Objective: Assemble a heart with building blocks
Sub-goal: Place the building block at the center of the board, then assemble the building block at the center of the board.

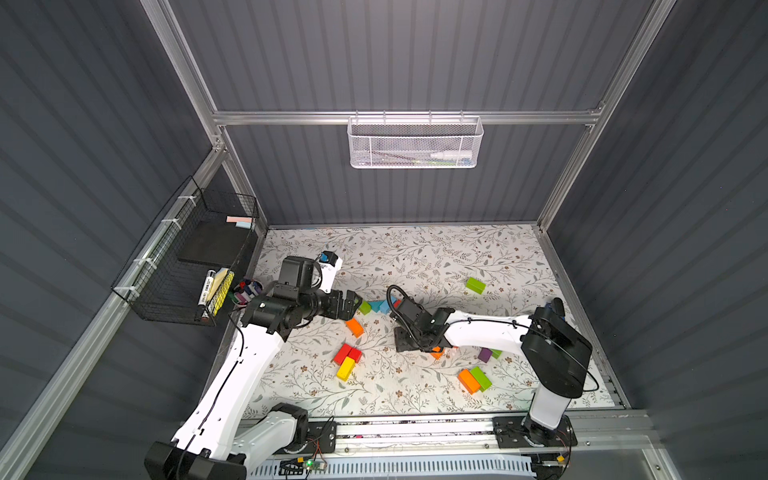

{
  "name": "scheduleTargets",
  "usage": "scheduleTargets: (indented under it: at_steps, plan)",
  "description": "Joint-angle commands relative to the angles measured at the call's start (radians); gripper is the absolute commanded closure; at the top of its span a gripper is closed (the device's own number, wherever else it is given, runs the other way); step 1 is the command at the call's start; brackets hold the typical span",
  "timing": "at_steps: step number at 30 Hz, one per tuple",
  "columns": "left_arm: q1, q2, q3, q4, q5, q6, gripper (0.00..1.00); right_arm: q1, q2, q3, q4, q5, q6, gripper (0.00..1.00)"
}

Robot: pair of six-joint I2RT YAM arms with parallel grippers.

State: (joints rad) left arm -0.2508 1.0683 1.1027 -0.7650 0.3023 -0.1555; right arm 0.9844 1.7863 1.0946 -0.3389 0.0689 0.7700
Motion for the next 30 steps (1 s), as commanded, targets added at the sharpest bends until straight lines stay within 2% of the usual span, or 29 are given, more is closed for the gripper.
scheduleTargets:
  at_steps: [1,3,7,13,19,22,24,30]
  plan:
    - [-0.005,0.017,-0.013,-0.022,-0.006,-0.023,0.02,0.005,-0.025,-0.028,0.081,-0.091,-0.012,0.46]
    - [-0.007,0.027,-0.019,-0.019,-0.010,-0.031,0.04,0.005,-0.043,-0.052,0.128,-0.128,-0.032,0.46]
    - [-0.040,0.063,-0.034,0.001,0.010,-0.045,0.06,-0.009,-0.128,-0.136,0.183,-0.109,-0.078,0.46]
    - [-0.192,0.157,-0.045,0.041,-0.045,-0.064,0.07,-0.082,-0.302,-0.245,0.091,-0.098,-0.209,0.42]
    - [-0.328,0.286,-0.086,0.129,-0.045,-0.068,0.08,-0.179,-0.545,-0.365,0.011,-0.152,-0.308,0.37]
    - [-0.416,0.372,-0.072,0.162,-0.088,-0.070,0.15,-0.206,-0.665,-0.410,-0.010,-0.147,-0.311,0.36]
    - [-0.466,0.435,-0.056,0.175,-0.129,-0.074,0.24,-0.223,-0.727,-0.440,-0.011,-0.141,-0.307,0.36]
    - [-0.531,0.574,-0.040,0.207,-0.227,-0.081,0.29,-0.254,-0.826,-0.491,-0.014,-0.150,-0.287,0.32]
